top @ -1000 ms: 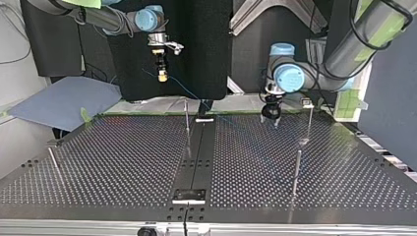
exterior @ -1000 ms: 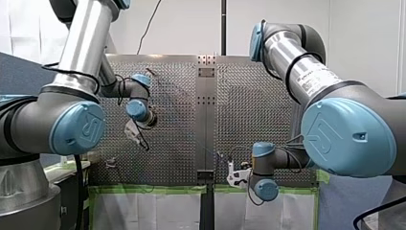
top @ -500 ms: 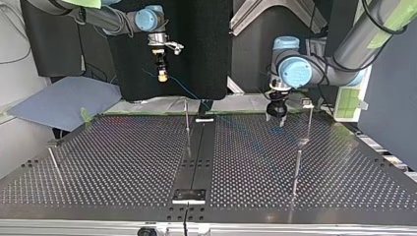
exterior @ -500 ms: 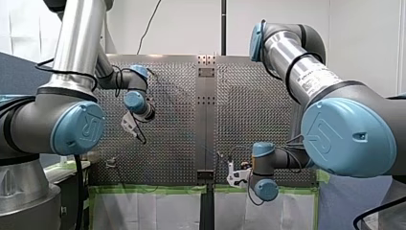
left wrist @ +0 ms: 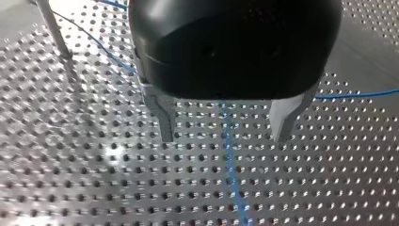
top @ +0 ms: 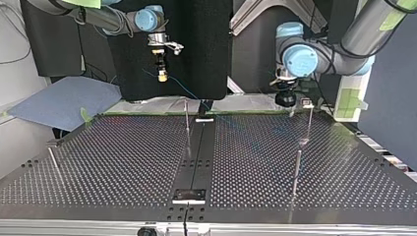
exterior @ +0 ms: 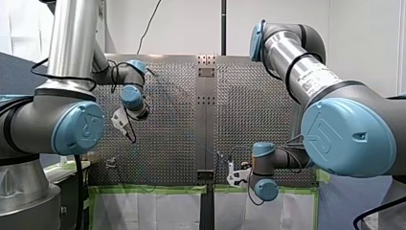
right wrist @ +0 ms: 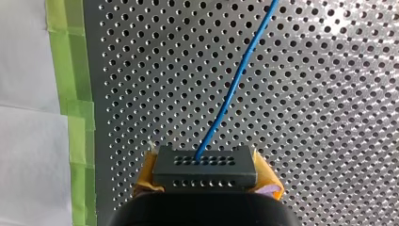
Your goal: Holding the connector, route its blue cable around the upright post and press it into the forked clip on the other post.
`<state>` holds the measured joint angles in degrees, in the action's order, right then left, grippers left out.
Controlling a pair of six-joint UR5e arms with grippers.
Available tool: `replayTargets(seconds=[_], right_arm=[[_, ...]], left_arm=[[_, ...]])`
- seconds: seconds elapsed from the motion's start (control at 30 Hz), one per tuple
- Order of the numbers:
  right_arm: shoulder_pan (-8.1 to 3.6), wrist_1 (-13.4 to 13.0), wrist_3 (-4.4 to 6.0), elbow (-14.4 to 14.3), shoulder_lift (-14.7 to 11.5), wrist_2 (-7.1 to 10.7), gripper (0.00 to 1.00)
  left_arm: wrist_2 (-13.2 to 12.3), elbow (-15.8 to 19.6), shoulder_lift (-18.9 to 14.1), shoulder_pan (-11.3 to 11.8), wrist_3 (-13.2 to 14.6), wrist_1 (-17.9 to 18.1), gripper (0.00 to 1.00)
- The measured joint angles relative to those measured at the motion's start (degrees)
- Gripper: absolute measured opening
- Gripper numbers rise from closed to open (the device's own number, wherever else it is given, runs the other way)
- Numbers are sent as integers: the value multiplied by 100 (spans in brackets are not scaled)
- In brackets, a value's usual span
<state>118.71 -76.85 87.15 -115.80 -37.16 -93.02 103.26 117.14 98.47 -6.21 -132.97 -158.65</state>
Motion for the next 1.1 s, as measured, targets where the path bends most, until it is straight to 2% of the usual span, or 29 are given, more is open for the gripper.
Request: replayTargets(seconds=[0.3,0.67,0.9,1.1], right_arm=[[-32,-20,28,1,1,31,0],[-35,-24,35,0,1,38,0],[-42,-34,50,0,1,38,0],[-53,-41,67,1,1,38,0]], left_arm=[[485,-165,-486,12,485,-483,100],[1017,-709,-1046,-51,1046,-1045,100],[1094,-1128,-1465,-43,1465,-1462,100],[1042,-1461,-1798,-21,1798,-1797,100]])
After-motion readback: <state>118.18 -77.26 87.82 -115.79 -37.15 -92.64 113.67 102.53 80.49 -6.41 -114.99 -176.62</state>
